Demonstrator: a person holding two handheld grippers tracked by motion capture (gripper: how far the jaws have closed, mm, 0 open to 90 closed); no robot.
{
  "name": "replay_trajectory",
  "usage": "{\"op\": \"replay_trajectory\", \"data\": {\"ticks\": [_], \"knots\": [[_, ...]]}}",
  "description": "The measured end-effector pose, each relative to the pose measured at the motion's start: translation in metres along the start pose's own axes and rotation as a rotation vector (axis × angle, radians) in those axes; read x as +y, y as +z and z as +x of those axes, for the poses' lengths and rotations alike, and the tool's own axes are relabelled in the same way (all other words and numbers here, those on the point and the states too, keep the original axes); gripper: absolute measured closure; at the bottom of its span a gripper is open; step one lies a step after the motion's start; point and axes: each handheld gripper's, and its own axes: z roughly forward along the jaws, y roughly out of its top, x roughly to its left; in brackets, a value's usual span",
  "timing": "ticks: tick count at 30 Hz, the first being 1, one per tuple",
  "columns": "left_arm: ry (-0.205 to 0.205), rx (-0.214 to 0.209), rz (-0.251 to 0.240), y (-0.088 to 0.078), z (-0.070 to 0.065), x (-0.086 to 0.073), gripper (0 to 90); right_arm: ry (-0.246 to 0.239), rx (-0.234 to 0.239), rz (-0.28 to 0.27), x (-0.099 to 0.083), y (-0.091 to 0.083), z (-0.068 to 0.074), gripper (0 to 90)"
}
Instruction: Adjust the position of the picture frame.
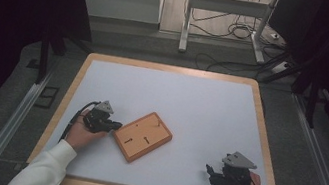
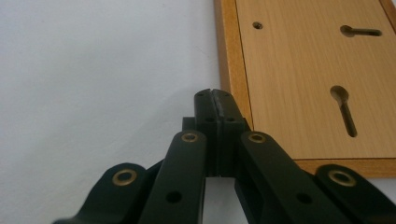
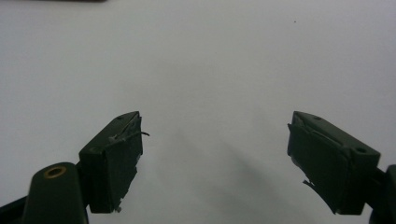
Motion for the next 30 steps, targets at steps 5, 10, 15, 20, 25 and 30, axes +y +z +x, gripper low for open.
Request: {"op": "replay_trajectory", "data": {"ticks": [5,10,15,20,25,30], "knots": [[0.008,-0.008,0.005,0.0,-0.004,-0.001,90.0,0.004,0.0,0.002,0.0,0.0,0.0,18.3],[0.009,-0.02,0.007,-0.001,-0.006,-0.002,90.0,-0.007,-0.005,0.004,0.0,0.0,0.0,18.3],[0.005,-0.029,0.006,-0.001,-0.007,-0.003,90.0,-0.011,-0.007,0.005,0.0,0.001,0.001,18.3],[0.004,-0.033,0.004,0.0,-0.009,-0.003,90.0,-0.011,-0.007,0.006,0.0,0.001,0.001,18.3],[0.011,-0.034,0.005,-0.001,-0.013,-0.004,90.0,-0.01,-0.006,0.007,0.0,0.001,0.001,18.2],[0.018,-0.039,0.006,0.0,-0.017,-0.004,90.0,-0.011,-0.005,0.009,0.0,0.001,0.002,18.2]]}}
